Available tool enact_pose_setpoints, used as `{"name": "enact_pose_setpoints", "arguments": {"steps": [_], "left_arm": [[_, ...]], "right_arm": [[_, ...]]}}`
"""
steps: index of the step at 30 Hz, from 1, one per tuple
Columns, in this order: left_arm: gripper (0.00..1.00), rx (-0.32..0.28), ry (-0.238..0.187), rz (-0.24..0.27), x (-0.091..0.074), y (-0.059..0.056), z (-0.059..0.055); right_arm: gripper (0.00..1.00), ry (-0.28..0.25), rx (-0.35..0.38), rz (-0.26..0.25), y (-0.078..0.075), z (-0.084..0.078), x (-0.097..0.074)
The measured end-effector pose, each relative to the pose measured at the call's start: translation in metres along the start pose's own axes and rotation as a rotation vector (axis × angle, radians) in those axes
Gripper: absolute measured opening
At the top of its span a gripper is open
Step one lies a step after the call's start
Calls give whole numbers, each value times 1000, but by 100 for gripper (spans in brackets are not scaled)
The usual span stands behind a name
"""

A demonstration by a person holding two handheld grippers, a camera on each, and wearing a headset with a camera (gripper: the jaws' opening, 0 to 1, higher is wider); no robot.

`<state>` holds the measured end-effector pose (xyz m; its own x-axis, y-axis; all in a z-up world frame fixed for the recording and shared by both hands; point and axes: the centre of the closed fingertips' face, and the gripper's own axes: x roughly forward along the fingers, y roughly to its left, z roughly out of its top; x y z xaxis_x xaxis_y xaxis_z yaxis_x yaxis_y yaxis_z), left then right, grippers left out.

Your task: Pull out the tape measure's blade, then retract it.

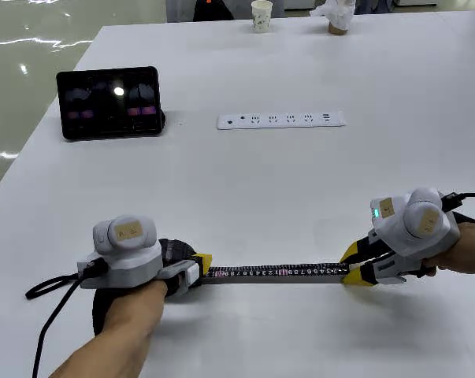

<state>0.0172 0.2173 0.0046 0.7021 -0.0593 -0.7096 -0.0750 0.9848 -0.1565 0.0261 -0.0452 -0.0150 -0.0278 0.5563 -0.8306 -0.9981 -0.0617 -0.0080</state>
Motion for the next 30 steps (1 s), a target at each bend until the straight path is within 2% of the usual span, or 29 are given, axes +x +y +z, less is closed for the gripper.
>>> {"name": "enact_pose_setpoints", "arguments": {"steps": [15,30], "left_arm": [[62,25,39,22,-4,1,-2],[62,16,40,16,-3,1,-2]], "right_arm": [[11,-5,6,-6,2,2,0],[11,0,2,-18,2,2,-1]]}}
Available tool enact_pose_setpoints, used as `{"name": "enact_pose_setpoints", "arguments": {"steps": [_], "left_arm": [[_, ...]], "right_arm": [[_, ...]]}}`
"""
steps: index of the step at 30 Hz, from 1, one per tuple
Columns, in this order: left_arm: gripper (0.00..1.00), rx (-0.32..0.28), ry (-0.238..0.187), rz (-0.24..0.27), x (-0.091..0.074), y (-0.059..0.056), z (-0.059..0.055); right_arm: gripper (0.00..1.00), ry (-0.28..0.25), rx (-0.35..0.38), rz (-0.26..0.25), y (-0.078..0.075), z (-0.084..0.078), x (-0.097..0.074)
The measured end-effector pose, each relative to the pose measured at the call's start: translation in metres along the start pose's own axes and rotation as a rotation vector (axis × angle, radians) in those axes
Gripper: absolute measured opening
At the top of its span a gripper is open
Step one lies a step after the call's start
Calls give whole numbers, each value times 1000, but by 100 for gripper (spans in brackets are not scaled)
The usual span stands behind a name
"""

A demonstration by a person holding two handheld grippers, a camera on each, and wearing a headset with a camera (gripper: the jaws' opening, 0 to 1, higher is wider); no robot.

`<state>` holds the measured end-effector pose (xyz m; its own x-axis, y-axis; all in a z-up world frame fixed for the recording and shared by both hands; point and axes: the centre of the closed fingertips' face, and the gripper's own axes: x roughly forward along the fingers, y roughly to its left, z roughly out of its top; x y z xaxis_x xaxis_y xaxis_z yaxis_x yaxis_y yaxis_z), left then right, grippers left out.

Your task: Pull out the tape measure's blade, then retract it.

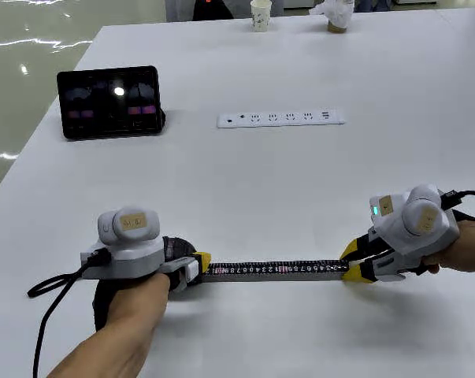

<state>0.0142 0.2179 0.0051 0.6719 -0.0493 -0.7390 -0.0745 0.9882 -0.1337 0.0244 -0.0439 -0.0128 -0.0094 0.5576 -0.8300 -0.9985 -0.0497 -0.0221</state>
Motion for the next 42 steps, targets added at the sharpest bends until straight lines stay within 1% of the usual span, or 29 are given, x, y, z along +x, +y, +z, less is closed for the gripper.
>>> {"name": "enact_pose_setpoints", "arguments": {"steps": [8,22,42], "left_arm": [[62,-13,2,-5,0,0,0],[63,-19,1,-7,0,0,0],[63,-30,3,-16,1,0,0]], "right_arm": [[11,-6,-1,-8,-1,4,2],[11,-15,3,-1,-1,13,10],[11,-46,23,5,1,35,25]]}}
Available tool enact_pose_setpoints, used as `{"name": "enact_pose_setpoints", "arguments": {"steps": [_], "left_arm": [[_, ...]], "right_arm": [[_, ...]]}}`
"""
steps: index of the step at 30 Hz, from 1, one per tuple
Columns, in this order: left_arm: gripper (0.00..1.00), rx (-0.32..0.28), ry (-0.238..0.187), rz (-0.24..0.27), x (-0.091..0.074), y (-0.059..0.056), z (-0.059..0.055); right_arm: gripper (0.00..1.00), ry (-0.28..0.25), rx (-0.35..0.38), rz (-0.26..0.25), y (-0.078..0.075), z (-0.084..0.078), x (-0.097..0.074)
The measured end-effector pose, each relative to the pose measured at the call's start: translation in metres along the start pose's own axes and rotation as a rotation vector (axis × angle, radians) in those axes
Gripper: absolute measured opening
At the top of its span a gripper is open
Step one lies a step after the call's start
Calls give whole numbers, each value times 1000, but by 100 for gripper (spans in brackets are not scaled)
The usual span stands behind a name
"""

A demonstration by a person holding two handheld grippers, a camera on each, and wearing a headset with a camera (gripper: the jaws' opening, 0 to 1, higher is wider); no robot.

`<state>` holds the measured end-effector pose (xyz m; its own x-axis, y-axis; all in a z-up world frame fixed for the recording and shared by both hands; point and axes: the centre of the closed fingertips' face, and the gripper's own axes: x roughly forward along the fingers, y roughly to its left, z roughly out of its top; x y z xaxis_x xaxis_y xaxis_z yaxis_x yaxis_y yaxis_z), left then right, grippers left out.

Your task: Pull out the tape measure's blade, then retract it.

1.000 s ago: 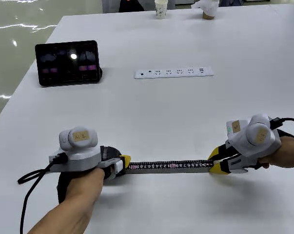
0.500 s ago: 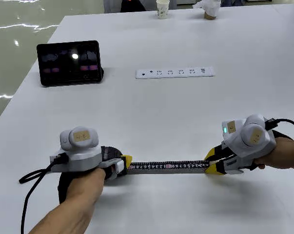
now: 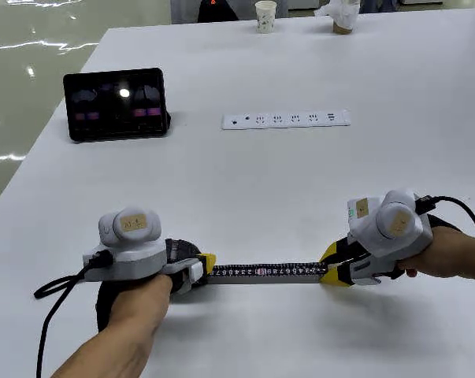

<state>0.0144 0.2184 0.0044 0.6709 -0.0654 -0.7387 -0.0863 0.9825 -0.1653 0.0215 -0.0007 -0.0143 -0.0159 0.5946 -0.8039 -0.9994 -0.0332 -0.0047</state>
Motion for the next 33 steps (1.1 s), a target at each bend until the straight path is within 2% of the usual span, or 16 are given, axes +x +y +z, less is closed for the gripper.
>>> {"name": "enact_pose_setpoints", "arguments": {"steps": [29,33], "left_arm": [[62,-1,8,4,1,0,0],[62,0,13,0,1,0,0]], "right_arm": [[11,13,-32,6,-1,2,1],[11,4,-30,9,0,7,4]]}}
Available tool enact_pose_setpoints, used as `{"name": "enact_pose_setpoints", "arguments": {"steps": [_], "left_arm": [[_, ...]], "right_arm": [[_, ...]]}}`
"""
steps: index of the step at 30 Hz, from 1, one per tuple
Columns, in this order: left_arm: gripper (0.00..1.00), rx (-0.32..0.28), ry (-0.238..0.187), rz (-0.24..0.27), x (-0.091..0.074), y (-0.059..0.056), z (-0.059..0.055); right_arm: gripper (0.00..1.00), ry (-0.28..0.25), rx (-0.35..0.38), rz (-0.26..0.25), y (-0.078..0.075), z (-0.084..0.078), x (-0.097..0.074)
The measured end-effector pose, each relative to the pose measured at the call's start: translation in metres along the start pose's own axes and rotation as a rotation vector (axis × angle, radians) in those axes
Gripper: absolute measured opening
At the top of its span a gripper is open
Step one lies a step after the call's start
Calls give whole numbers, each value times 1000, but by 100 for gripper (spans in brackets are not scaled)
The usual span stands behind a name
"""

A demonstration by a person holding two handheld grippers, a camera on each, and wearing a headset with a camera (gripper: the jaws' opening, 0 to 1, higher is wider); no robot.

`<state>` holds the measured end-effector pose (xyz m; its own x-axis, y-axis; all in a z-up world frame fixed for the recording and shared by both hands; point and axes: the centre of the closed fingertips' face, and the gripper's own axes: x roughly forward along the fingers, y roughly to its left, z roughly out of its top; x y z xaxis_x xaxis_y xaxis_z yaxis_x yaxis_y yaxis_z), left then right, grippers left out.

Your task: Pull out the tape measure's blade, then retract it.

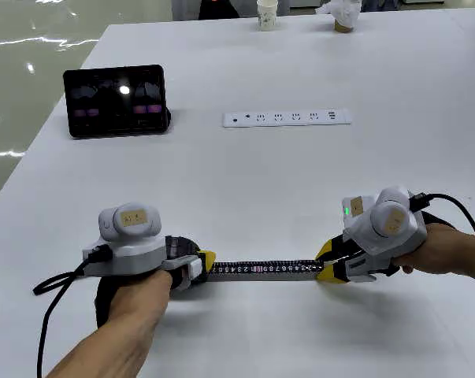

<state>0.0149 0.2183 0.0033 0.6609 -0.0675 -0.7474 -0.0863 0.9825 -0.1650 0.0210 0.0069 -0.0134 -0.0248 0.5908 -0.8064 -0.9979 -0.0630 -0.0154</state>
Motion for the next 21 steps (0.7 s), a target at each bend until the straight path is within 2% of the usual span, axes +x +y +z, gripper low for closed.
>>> {"name": "enact_pose_setpoints", "arguments": {"steps": [21], "left_arm": [[62,-20,0,-15,-1,1,0]], "right_arm": [[11,-61,-22,25,5,48,30]]}}
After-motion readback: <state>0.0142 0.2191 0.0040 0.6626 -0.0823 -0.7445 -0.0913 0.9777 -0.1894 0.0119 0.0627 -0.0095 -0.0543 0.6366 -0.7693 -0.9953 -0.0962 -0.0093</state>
